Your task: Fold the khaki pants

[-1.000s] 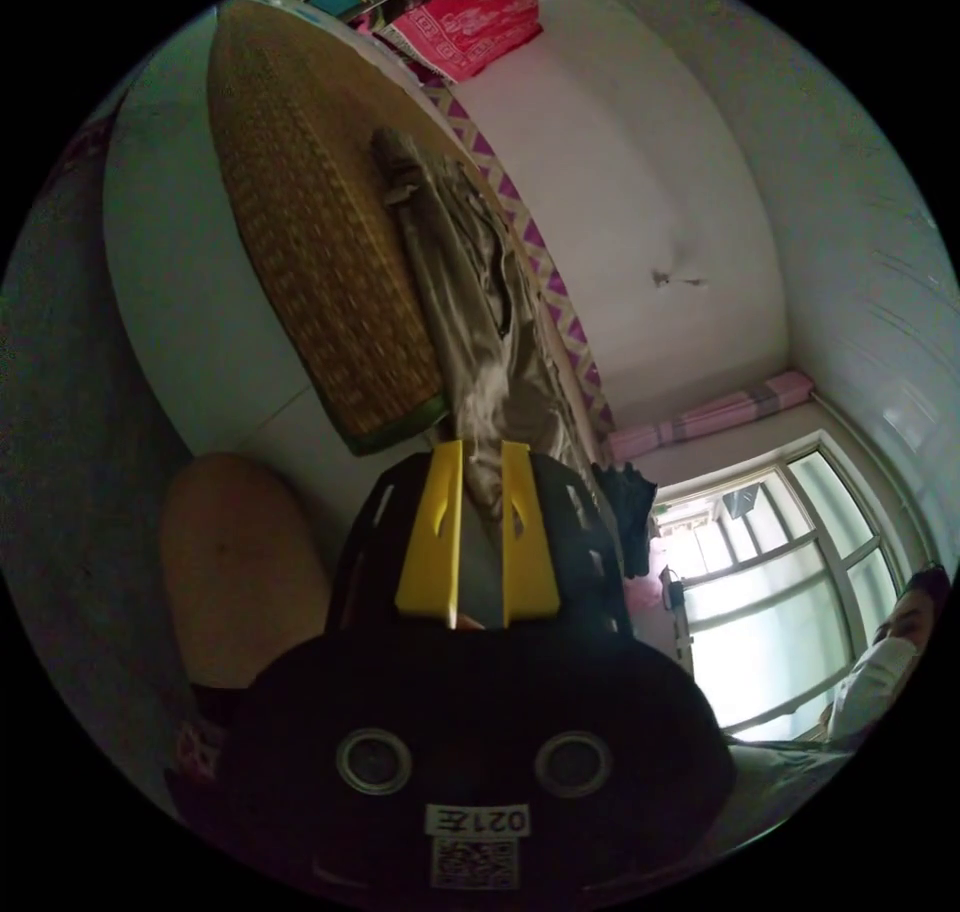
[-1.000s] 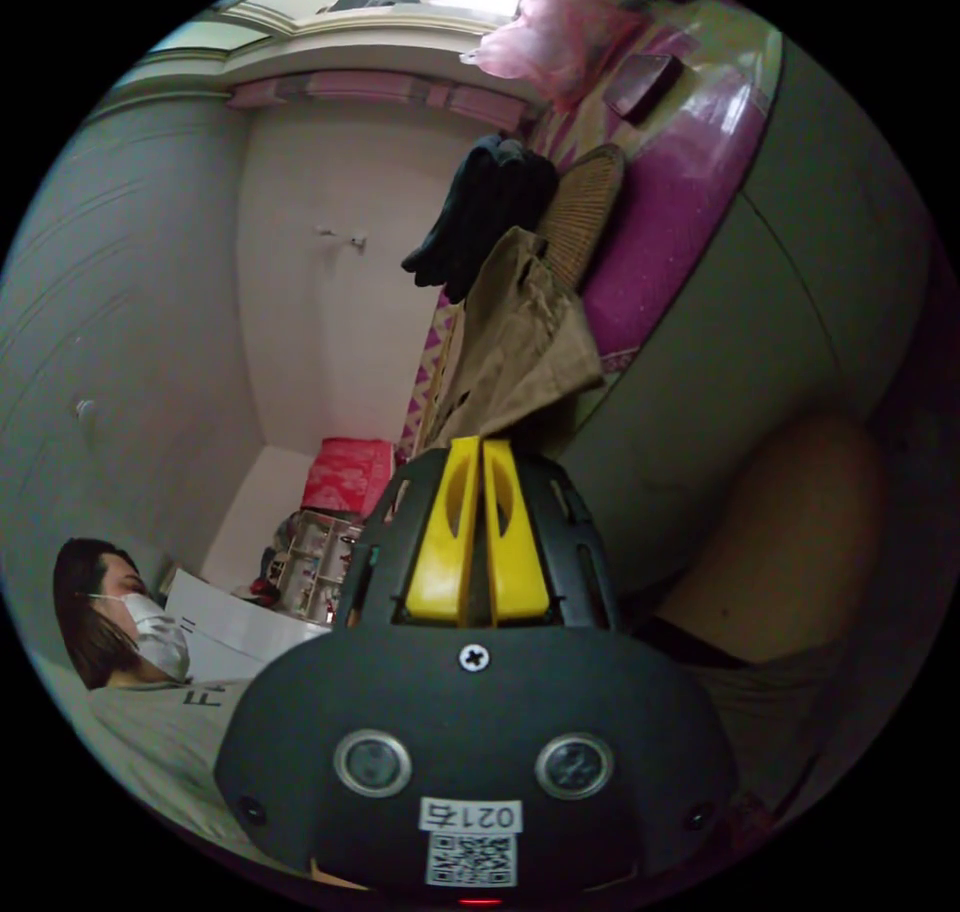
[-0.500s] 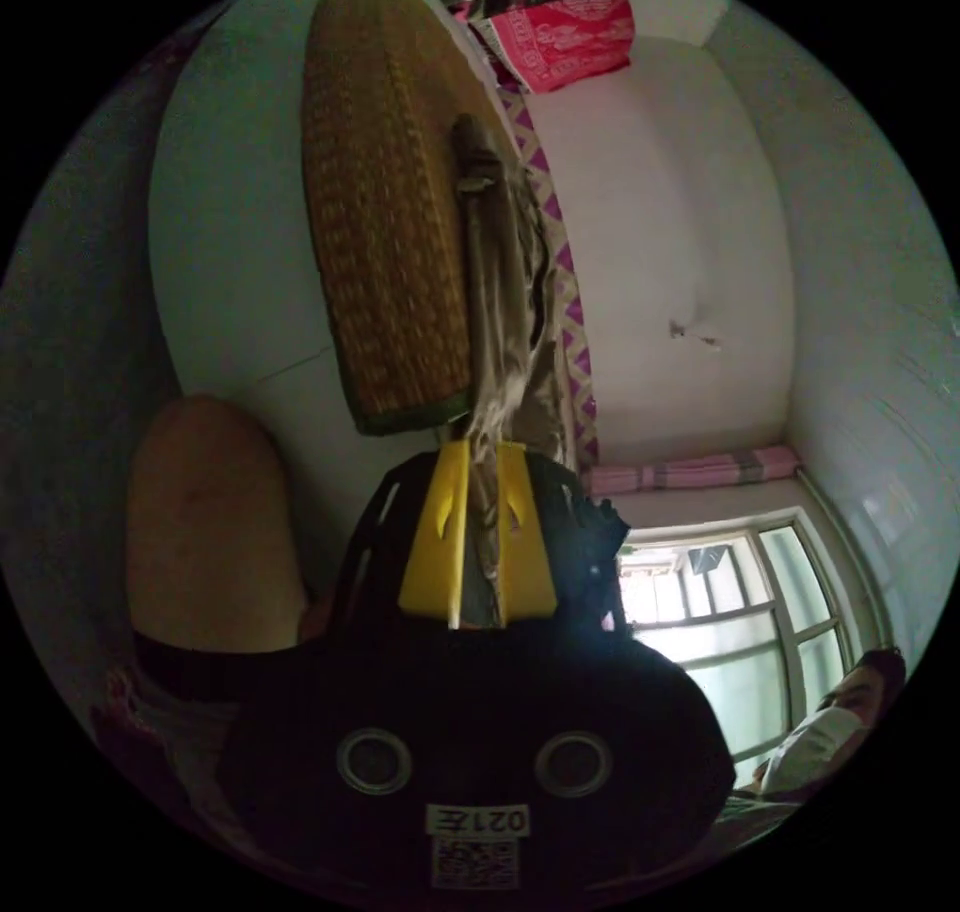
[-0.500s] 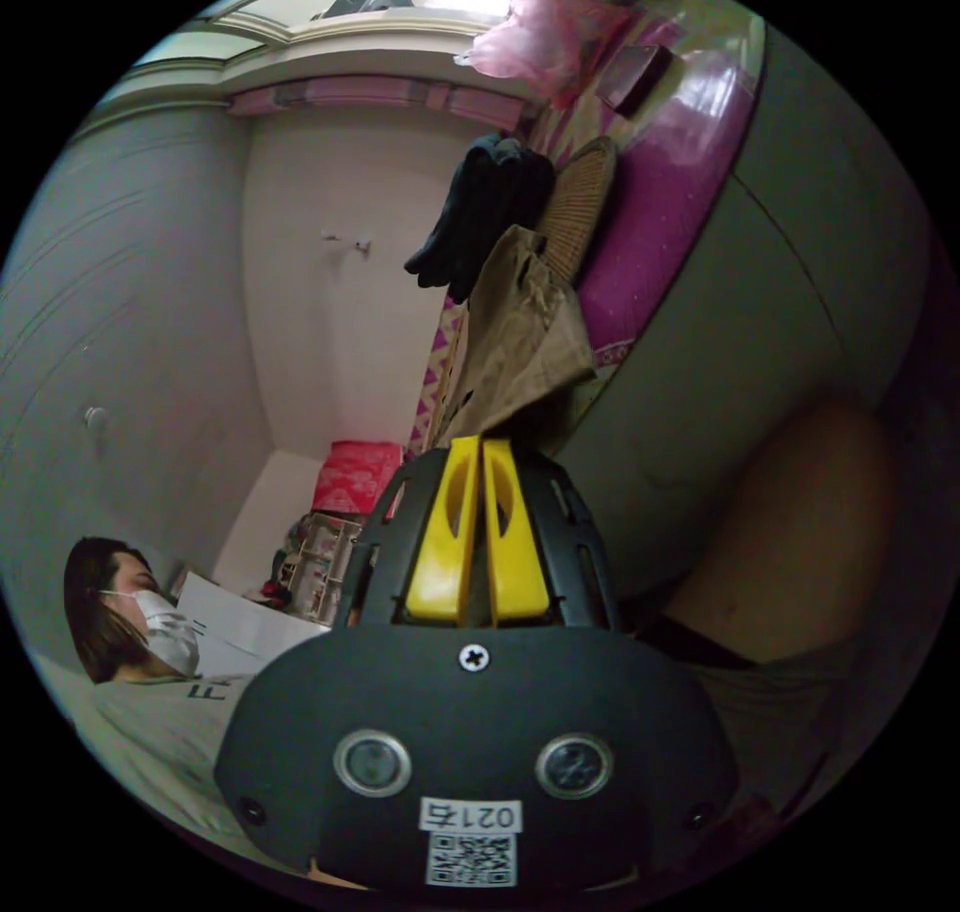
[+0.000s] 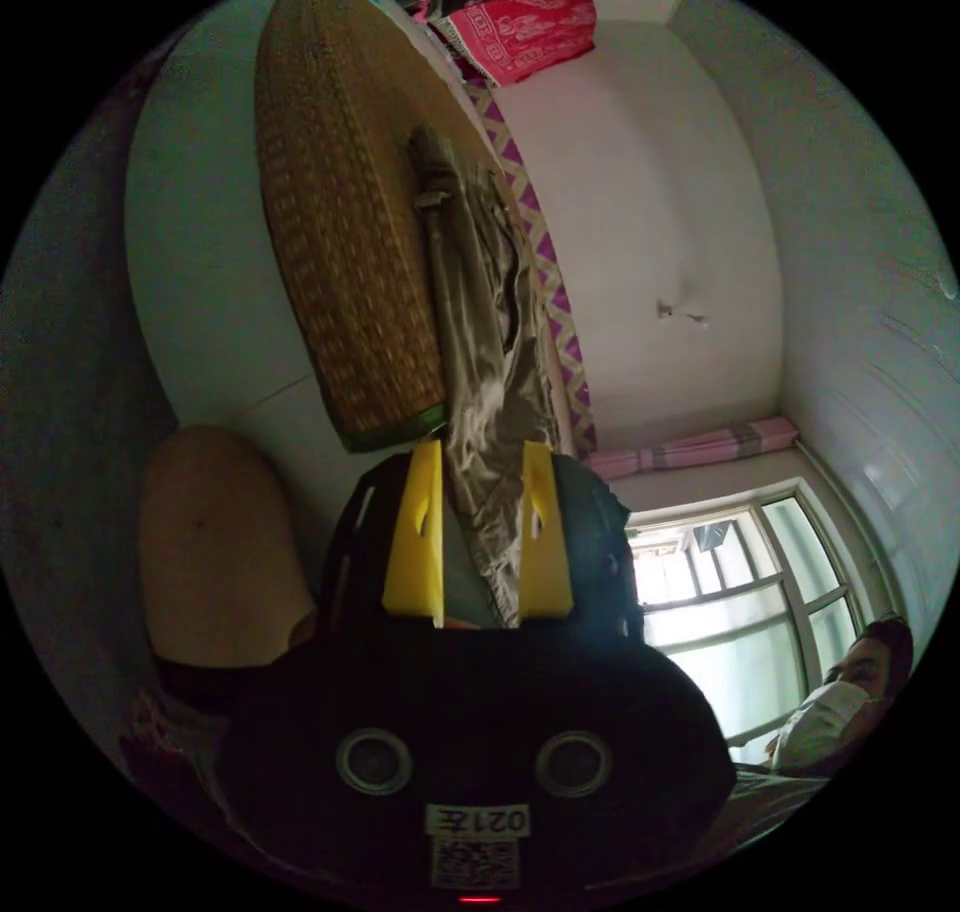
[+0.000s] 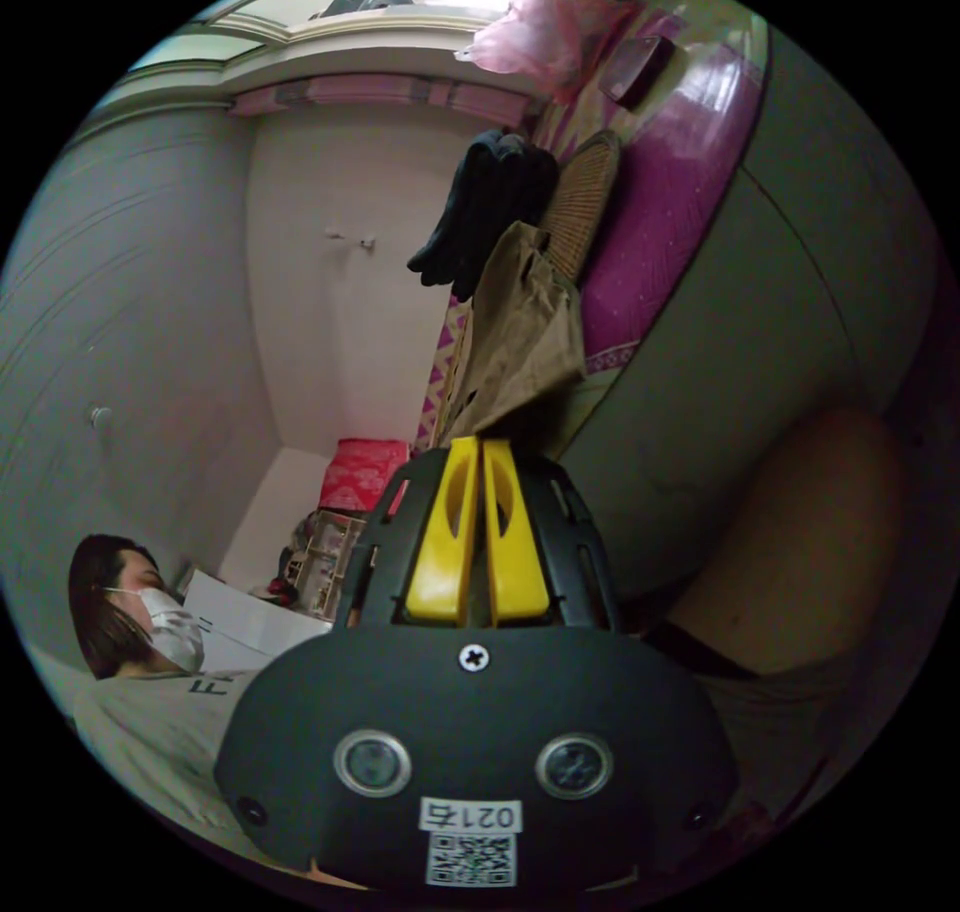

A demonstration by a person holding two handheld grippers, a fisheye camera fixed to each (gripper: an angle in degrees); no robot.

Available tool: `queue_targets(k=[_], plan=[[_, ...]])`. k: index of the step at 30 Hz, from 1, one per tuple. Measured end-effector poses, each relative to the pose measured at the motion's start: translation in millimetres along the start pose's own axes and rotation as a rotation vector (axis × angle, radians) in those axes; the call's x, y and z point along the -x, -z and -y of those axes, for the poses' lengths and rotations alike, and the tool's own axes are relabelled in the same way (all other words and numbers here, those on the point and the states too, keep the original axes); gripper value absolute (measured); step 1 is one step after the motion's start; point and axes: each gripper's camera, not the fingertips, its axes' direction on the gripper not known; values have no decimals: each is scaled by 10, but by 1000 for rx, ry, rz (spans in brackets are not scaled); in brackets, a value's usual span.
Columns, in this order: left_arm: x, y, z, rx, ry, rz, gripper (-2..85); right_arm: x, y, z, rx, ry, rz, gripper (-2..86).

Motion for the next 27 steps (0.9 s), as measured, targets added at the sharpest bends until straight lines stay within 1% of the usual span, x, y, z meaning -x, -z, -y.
queue_targets(k=[4, 7, 8, 13, 15, 19, 21, 22, 24, 25, 27], plan=[[-132, -256, 54, 21, -10, 13, 103, -21, -98, 58, 5, -4, 3, -6], [-180, -440, 70, 28, 27, 9, 47, -12, -182, 98, 8, 4, -2, -6], [-188, -508, 72, 40, 65, 30, 6, -12, -217, 110, 8, 6, -6, -6], [-373, -724, 60, 39, 68, -58, -8, 0, -347, 159, 6, -1, -14, -6], [-606, -840, 98, 44, 8, -117, -9, 112, -433, 258, 10, 31, 0, -6], [-1142, -1104, 312, 89, -133, -115, -9, 474, -689, 590, 32, 132, 45, -6], [-1619, -1372, 532, 129, -271, -73, -9, 813, -964, 929, 48, 239, 33, -6], [-1739, -1456, 592, 140, -298, -64, -9, 898, -1048, 1021, 52, 263, 27, -6], [-2217, -1878, 848, 206, -421, -5, -9, 1189, -1439, 1421, 71, 341, 13, -6], [-2323, -2004, 914, 222, -438, 15, -9, 1246, -1554, 1533, 76, 355, 4, -6], [-2684, -2575, 1165, 287, -497, 80, -9, 1359, -2059, 2006, 100, 367, -41, -6]])
